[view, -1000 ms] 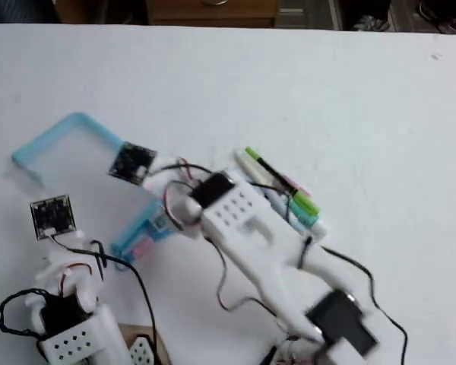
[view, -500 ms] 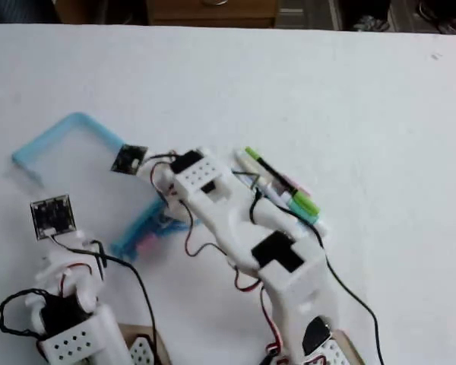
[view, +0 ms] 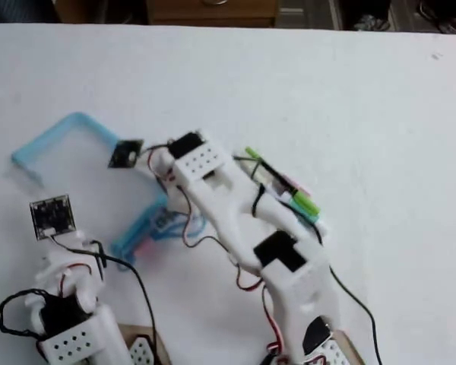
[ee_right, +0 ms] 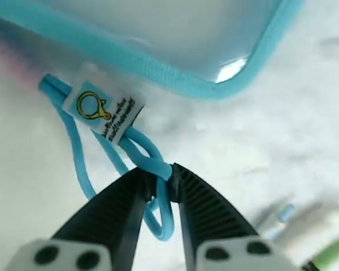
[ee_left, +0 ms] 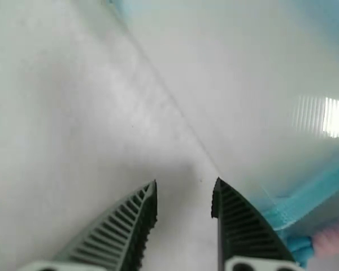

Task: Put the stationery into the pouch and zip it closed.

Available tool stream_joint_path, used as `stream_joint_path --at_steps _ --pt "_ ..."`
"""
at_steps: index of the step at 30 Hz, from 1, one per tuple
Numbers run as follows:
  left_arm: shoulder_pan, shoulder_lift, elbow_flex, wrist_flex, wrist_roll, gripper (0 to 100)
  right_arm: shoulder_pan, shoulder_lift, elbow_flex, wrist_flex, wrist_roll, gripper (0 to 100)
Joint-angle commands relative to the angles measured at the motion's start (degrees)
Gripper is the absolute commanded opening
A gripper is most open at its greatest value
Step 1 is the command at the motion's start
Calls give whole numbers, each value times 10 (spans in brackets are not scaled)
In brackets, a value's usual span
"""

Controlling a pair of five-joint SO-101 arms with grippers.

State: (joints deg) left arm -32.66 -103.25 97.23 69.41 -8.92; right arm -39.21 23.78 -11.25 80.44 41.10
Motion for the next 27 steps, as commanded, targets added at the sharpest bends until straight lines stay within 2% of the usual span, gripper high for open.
stream_joint_path --at_steps 1,7,11,14,23,27 --pt "-7 -6 -3 -7 -1 181 17 -74 -63 34 -14 18" --pt "-20 -6 -9 -2 -30 240 38 -151 -196 101 -63 17" --pt "-20 -6 -47 16 -45 241 36 -185 -280 119 -64 17" --pt "-20 -6 -95 25 -43 241 28 -196 -344 119 -97 17" --pt "-20 -6 -273 84 -40 242 -40 -202 -505 116 -111 17" --pt "-20 -6 -359 116 2 245 -71 -199 -573 115 -111 17"
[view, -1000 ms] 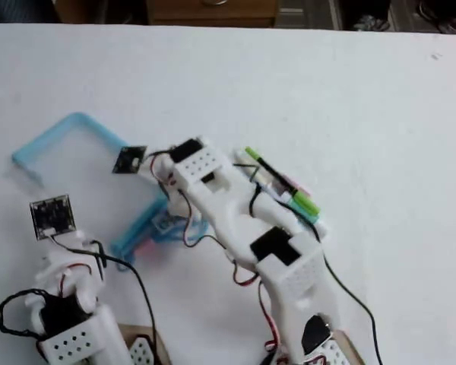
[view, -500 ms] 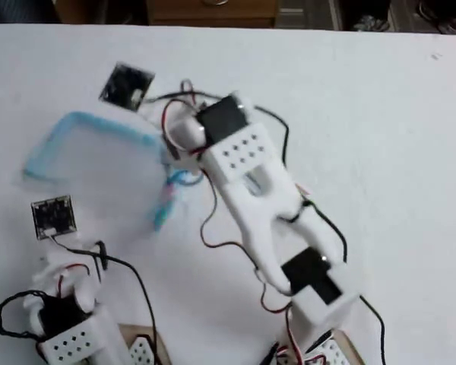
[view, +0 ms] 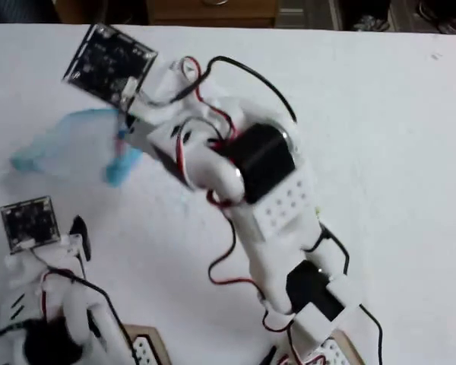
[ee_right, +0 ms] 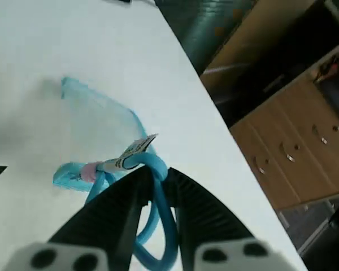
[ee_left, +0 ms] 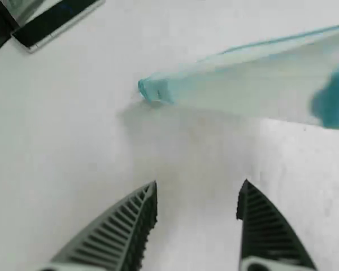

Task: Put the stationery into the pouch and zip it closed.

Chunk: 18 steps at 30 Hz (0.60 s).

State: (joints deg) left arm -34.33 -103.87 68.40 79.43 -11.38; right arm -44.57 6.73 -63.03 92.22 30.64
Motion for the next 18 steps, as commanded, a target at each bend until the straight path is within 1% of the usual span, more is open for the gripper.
stream_joint_path --at_steps 1,2,4,5,7,10,16,18 --pt "-4 0 -92 18 44 244 -23 -28 -70 -4 -7 17" --pt "-14 0 -115 17 70 241 -28 -28 -78 -13 -8 17" --pt "-61 0 -170 9 137 244 -29 -30 -97 -35 -26 17" --pt "-81 0 -194 6 154 244 -28 -32 -103 -48 -35 17" --pt "-103 1 -230 5 157 245 -27 -33 -116 -62 -40 17" --pt "-111 1 -261 10 156 245 -28 -29 -118 -64 -42 17" --pt "-105 2 -287 6 158 245 -29 -26 -114 -63 -42 17" --pt "-89 2 -295 10 179 245 -28 -27 -96 -63 -42 17"
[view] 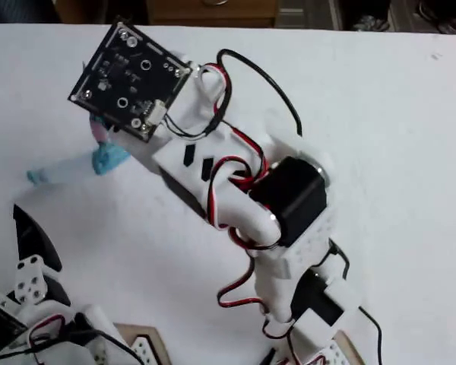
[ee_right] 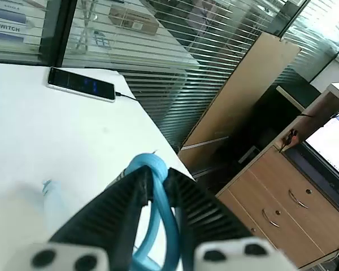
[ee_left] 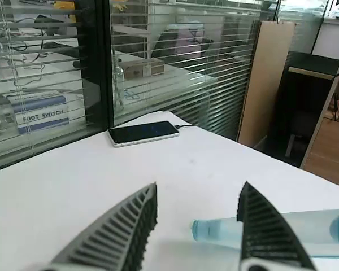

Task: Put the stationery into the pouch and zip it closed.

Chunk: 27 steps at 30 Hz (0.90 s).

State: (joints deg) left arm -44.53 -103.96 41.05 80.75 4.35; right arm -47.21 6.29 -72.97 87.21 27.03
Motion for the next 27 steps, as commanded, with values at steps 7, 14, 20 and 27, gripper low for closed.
stream_joint_path --at_steps 7,14,20,27 --pt "65 39 3 -16 59 245 -2 -22 54 -14 -7 17" --pt "234 183 -65 21 61 272 0 -22 60 -16 -7 17" --pt "393 292 -136 118 118 276 0 -22 60 -16 -4 17" --pt "393 335 -136 117 118 276 1 -22 61 -16 -4 17"
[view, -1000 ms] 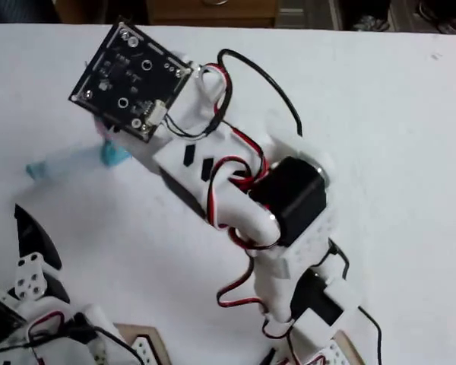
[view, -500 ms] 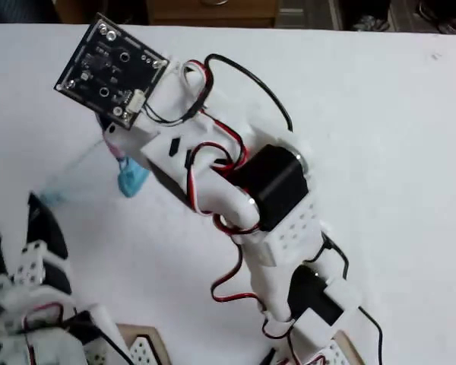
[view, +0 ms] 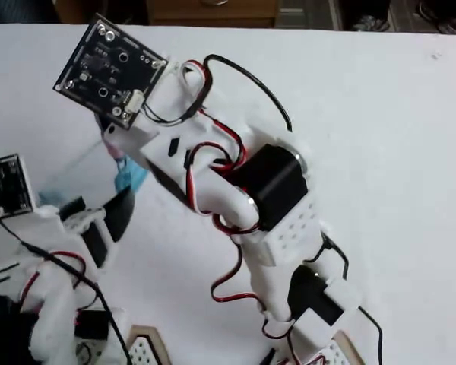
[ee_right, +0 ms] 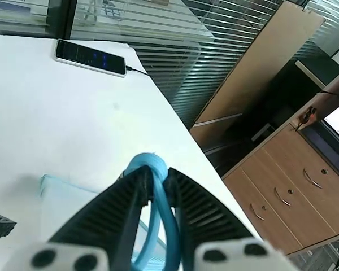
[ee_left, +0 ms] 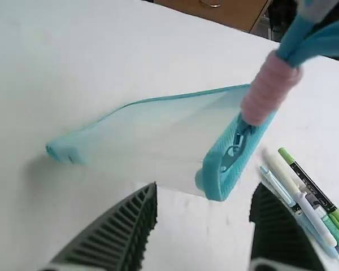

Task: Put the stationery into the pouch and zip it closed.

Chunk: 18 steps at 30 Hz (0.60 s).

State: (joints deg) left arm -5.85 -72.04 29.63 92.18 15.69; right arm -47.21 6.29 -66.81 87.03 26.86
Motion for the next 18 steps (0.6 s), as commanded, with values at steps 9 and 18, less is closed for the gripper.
stream_joint_path --at_steps 9,18 --pt "-66 13 81 -76 -10 271 7 -22 -1 -14 -3 17" --pt "-78 0 105 -90 -27 271 16 -22 -1 -14 -2 17"
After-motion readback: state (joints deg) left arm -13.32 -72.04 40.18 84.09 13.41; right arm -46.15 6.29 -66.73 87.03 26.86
